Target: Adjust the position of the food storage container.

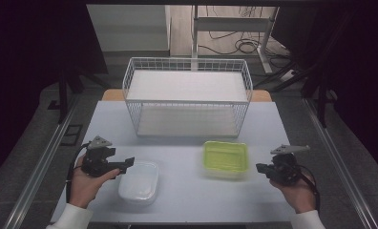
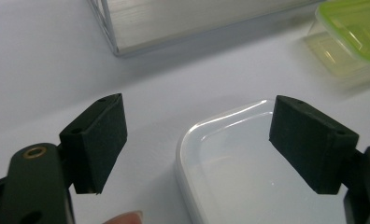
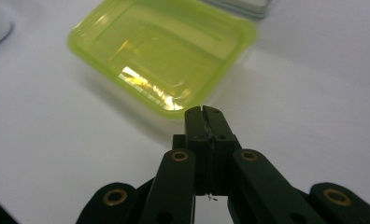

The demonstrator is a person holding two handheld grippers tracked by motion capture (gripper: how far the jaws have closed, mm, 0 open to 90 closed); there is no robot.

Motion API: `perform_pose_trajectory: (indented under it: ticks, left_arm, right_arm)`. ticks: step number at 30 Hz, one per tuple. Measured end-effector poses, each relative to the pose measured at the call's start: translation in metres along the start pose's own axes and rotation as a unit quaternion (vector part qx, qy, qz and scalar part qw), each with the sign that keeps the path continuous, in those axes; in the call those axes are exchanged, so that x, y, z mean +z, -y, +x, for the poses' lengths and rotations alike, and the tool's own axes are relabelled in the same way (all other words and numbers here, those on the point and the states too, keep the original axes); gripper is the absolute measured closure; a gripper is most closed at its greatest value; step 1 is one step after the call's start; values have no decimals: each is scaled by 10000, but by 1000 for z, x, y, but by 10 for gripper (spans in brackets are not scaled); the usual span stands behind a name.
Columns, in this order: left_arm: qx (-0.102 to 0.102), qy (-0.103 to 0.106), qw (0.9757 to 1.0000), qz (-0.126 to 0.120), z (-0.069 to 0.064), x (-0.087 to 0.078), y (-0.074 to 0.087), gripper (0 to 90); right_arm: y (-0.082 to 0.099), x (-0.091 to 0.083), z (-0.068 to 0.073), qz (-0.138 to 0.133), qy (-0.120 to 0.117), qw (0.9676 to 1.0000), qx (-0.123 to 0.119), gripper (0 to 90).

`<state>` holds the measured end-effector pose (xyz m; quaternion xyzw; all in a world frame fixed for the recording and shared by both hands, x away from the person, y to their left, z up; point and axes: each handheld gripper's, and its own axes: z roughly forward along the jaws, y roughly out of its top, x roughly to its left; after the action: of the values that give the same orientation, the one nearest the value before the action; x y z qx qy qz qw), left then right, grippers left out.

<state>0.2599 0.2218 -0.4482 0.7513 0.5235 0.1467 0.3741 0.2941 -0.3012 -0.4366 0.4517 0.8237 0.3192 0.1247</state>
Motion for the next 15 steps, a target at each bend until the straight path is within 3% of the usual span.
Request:
perform_pose_trajectory:
  ticks: [7,15]
  left_arm:
    - [2,11,10000,70,3,1,6,189]
    - [144,98,9998,52,-4,2,7,192]
  right_arm:
    - [-2,0,-25,17,308,9989,356,891]
    - [-12,20,-29,142,578,9971,476,891]
